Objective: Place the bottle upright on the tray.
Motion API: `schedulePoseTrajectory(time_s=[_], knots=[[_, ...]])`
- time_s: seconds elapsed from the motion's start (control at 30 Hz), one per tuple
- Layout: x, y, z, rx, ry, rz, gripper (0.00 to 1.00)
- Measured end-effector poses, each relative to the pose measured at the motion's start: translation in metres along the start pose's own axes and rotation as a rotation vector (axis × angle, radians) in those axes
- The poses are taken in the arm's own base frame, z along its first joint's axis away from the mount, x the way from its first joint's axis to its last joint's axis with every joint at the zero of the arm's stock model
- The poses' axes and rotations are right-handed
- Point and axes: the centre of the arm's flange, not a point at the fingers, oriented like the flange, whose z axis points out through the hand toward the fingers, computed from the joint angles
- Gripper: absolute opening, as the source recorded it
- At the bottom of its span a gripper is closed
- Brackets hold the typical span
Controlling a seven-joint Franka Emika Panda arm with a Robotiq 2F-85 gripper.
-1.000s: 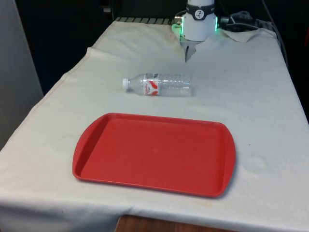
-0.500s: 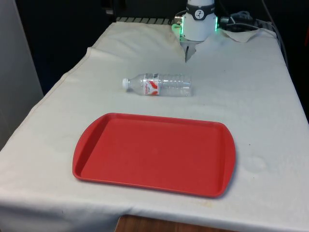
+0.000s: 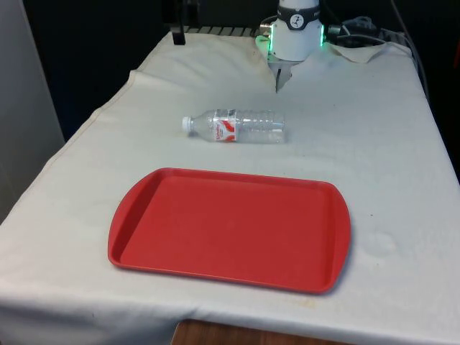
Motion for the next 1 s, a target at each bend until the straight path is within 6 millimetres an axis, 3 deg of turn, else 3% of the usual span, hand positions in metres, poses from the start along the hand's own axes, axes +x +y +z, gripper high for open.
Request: schedulePoseTrajectory(time_s=[1.0], knots=[[-0.074, 0.003, 0.053, 0.011, 0.047, -0.104, 1.0]])
